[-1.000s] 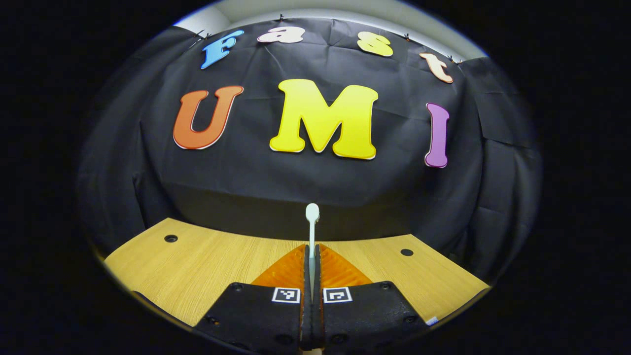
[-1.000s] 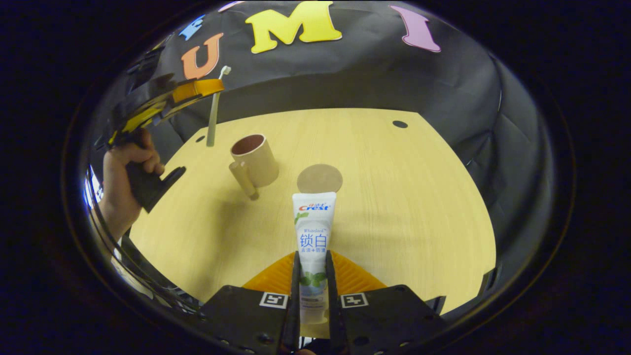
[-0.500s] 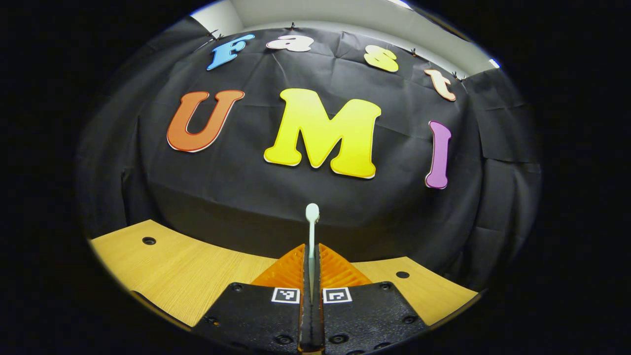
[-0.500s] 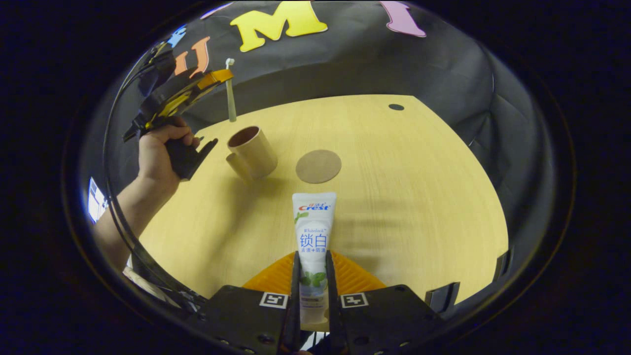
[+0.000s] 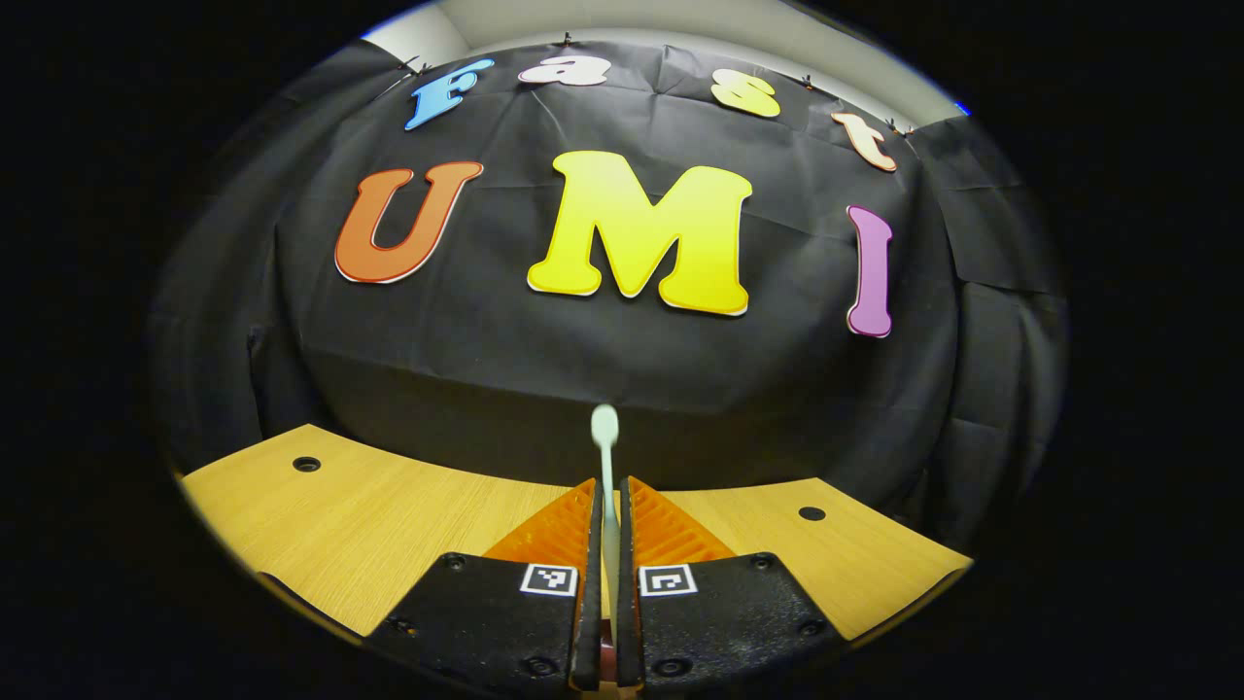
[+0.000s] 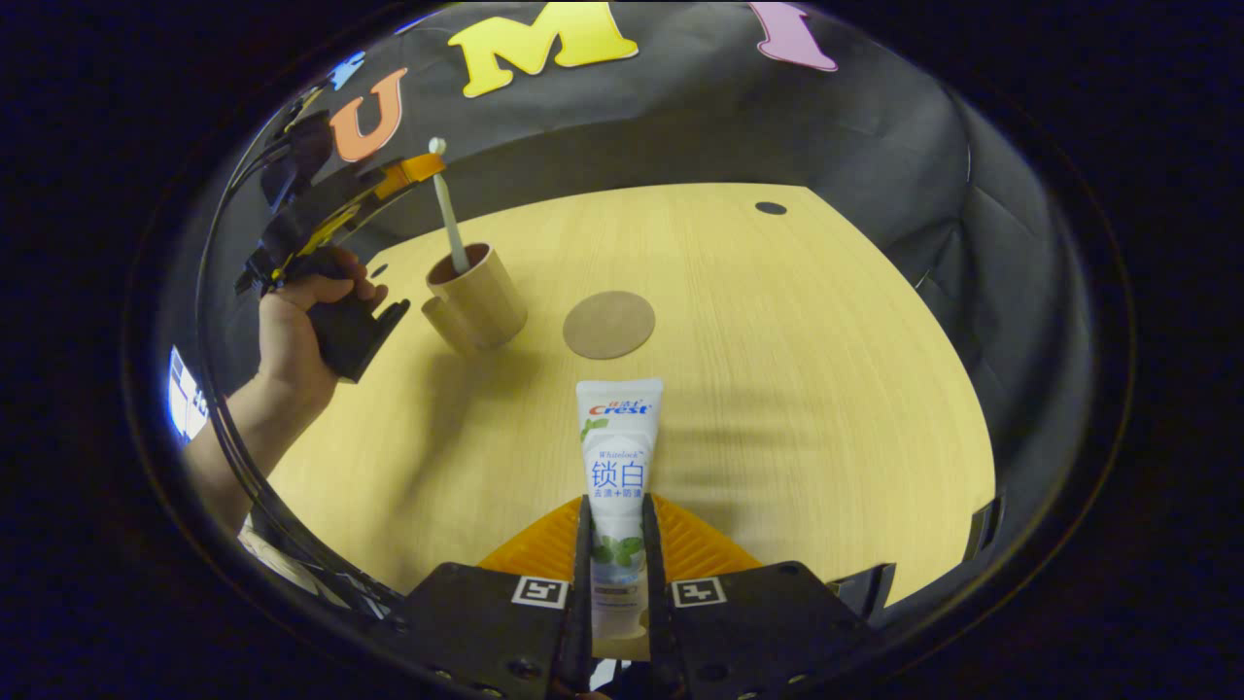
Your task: Put the toothbrush and toothpaste on the desktop into the cup, then pick up the cup and place it on the coaster on the desktop.
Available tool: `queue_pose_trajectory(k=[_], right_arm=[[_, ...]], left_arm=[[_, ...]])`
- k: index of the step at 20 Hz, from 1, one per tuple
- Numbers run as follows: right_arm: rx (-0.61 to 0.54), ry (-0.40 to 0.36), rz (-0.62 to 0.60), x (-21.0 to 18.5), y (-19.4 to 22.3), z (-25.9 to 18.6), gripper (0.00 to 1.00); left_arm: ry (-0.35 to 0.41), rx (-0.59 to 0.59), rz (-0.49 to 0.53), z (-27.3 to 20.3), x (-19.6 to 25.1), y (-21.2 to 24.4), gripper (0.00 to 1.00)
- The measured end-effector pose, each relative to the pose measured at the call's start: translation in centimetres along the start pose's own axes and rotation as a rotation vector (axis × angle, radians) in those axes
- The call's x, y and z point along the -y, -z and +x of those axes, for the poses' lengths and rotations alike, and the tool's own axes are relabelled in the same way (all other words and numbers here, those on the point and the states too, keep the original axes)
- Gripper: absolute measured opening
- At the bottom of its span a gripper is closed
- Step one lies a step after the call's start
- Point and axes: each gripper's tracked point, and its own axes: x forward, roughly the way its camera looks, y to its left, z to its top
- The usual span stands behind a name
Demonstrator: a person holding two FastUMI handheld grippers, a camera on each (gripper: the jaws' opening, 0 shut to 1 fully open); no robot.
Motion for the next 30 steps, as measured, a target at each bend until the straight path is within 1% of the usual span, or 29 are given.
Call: queue_pose_trajectory(k=[1, 2, 3, 4, 5, 7, 8, 9, 10, 11, 13, 14, 15, 20, 23, 24, 26, 28, 29, 30], right_arm=[[-0.003, 0.001, -0.002, 0.1, 0.1, 0.2, 0.24], [-0.004, 0.0, -0.007, 0.1, 0.2, 0.3, 0.24], [0.001, -0.004, -0.008, -0.1, 0.2, 0.3, 0.24], [0.008, -0.009, -0.011, -0.3, 0.0, 0.2, 0.24], [0.019, -0.015, -0.019, -0.7, -0.2, 0.1, 0.24], [0.039, -0.028, -0.033, -1.6, -1.0, -0.1, 0.24], [0.05, -0.034, -0.037, -2.0, -1.5, -0.1, 0.21], [0.066, -0.041, -0.04, -2.4, -2.1, -0.1, 0.21], [0.088, -0.049, -0.039, -2.8, -3.1, -0.1, 0.21], [0.116, -0.056, -0.036, -3.2, -4.1, -0.2, 0.24], [0.174, -0.078, -0.031, -4.5, -6.7, -0.1, 0.24], [0.204, -0.091, -0.036, -5.1, -8.1, 0.0, 0.27], [0.236, -0.105, -0.047, -5.7, -9.5, 0.4, 0.24], [0.399, -0.163, -0.117, -9.8, -17.7, 0.3, 0.24], [0.495, -0.22, -0.159, -12.8, -21.5, 0.0, 0.24], [0.535, -0.24, -0.194, -14.1, -22.8, 0.2, 0.24], [0.562, -0.263, -0.233, -16.0, -23.5, 1.3, 0.24], [0.57, -0.276, -0.245, -17.4, -24.0, 2.2, 0.24], [0.581, -0.273, -0.265, -18.0, -24.4, 2.6, 0.24], [0.587, -0.267, -0.281, -18.3, -24.5, 2.9, 0.26]], left_arm=[[-0.004, -0.001, 0.004, -0.2, -0.1, 0.1, 0.15], [-0.022, -0.001, 0.016, -0.5, -0.7, 0.1, 0.34], [-0.027, 0.004, 0.019, -0.7, -1.0, -0.2, 0.3], [-0.029, 0.012, 0.019, -0.9, -1.0, -0.7, 0.65], [-0.039, 0.025, 0.028, -1.2, -1.5, -1.3, 0.83], [-0.049, 0.038, 0.042, -1.8, -1.8, -2.0, 0.89], [-0.055, 0.041, 0.046, -1.8, -2.1, -2.3, 0.95], [-0.06, 0.042, 0.047, -2.4, -2.3, -2.7, 0.98], [-0.062, 0.04, 0.048, -2.7, -2.5, -3.0, 0.98], [-0.071, 0.037, 0.051, -3.0, -2.8, -3.1, 0.98], [-0.081, 0.036, 0.051, -3.6, -3.7, -4.1, 0.98], [-0.086, 0.035, 0.049, -3.9, -4.0, -4.5, 0.98], [-0.092, 0.032, 0.049, -4.3, -4.4, -4.8, 0.98], [-0.129, 0.023, 0.067, -5.8, -6.7, -6.0, 0.98], [-0.146, 0.013, 0.064, -6.4, -7.8, -6.3, 0.98], [-0.151, 0.011, 0.068, -6.5, -8.2, -6.4, 0.98], [-0.16, 0.001, 0.072, -6.7, -9.0, -6.0, 0.98], [-0.169, -0.003, 0.071, -6.9, -9.5, -6.0, 0.98], [-0.174, -0.01, 0.072, -6.9, -10.0, -5.7, 0.98], [-0.179, -0.015, 0.075, -7.1, -10.3, -5.5, 0.98]])
